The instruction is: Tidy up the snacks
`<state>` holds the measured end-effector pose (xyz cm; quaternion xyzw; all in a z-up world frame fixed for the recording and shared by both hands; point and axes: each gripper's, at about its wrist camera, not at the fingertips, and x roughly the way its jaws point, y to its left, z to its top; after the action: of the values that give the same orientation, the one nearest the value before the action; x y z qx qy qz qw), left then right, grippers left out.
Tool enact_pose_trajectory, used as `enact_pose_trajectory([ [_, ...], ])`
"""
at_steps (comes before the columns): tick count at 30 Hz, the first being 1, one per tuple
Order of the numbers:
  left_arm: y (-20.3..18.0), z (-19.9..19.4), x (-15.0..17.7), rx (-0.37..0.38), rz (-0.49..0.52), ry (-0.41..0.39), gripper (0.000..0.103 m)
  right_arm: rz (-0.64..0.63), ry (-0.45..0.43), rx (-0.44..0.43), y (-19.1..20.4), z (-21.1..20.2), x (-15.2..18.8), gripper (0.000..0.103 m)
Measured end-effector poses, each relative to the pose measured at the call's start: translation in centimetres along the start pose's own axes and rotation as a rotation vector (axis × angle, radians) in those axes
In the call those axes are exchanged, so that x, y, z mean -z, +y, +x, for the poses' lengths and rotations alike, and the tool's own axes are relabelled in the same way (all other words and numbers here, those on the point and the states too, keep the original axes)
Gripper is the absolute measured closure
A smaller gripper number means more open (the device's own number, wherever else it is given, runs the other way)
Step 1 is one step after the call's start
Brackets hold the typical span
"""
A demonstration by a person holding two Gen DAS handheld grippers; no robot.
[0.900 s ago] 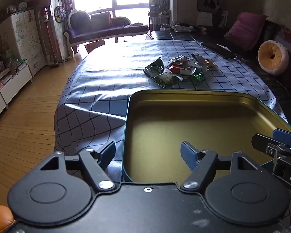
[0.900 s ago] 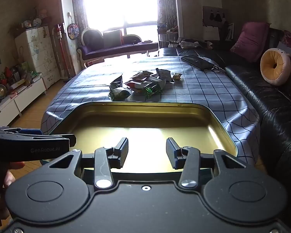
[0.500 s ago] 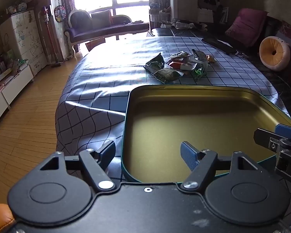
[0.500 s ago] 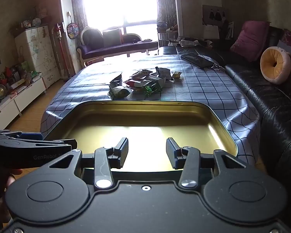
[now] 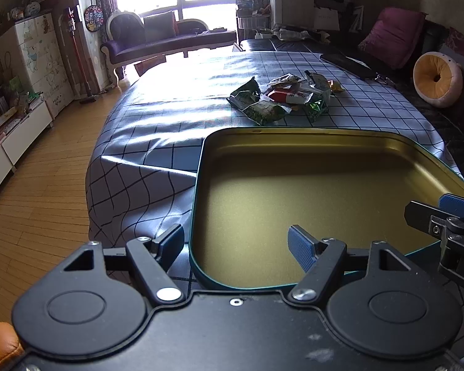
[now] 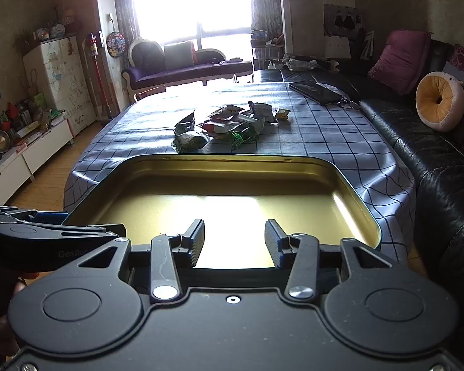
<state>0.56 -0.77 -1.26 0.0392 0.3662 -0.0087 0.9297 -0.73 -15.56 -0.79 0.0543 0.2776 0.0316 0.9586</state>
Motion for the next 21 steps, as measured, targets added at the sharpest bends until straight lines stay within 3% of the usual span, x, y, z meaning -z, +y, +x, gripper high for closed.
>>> enact_pose_trajectory([
  [21,-0.04,0.29,0.25,-0.001,0.001,0.014,0.026,0.012,-0.009,0.025,0.14,-0.12,0.15,0.05],
])
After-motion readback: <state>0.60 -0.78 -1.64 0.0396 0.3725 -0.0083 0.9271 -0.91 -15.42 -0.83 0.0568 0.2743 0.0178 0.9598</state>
